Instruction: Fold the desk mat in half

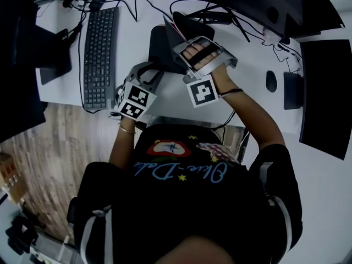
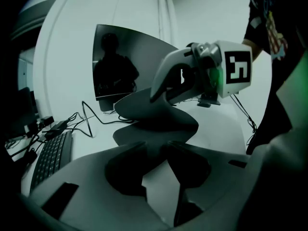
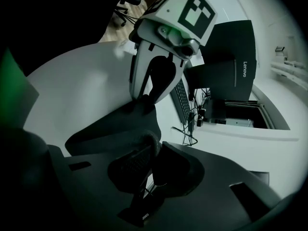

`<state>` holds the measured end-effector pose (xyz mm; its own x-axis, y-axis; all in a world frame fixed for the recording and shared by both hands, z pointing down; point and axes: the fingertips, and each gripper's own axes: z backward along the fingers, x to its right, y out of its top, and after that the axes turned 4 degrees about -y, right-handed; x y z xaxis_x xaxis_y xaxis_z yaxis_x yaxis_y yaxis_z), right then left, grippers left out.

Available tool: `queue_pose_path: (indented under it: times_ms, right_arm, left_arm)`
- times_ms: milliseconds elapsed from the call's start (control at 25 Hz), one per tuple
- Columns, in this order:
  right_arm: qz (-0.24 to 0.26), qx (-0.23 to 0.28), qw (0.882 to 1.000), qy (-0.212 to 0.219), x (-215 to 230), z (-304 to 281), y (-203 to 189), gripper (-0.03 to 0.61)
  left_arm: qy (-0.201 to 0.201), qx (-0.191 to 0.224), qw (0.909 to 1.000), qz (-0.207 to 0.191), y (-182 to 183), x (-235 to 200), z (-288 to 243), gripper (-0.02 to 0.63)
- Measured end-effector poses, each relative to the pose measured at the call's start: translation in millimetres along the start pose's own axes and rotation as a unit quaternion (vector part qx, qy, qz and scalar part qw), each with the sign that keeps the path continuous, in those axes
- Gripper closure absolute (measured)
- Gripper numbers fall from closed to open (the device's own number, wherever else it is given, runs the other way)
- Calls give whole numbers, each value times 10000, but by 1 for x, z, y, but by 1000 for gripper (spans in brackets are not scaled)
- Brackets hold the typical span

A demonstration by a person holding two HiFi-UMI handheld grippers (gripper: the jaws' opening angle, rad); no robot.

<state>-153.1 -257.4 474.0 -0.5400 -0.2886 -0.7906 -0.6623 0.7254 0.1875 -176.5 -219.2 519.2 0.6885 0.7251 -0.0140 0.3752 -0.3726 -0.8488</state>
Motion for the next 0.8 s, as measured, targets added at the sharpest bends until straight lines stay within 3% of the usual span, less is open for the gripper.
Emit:
queue_pose_path:
  times_ms: [120,320,800]
  right_arm:
    - [41,156,9999,33,-8,-11,15,523]
    - [-429,668,9958,466,-35,-23,47,480]
    - [-505,628,9950,591,-33,-21,48,449]
  left_arm:
    - [100,5,9999,140,-6,-5,10,488]
    - [208,11,9994,281,-13,-9,22,488]
    - [353,169,9975,583,-18,-16,40,488]
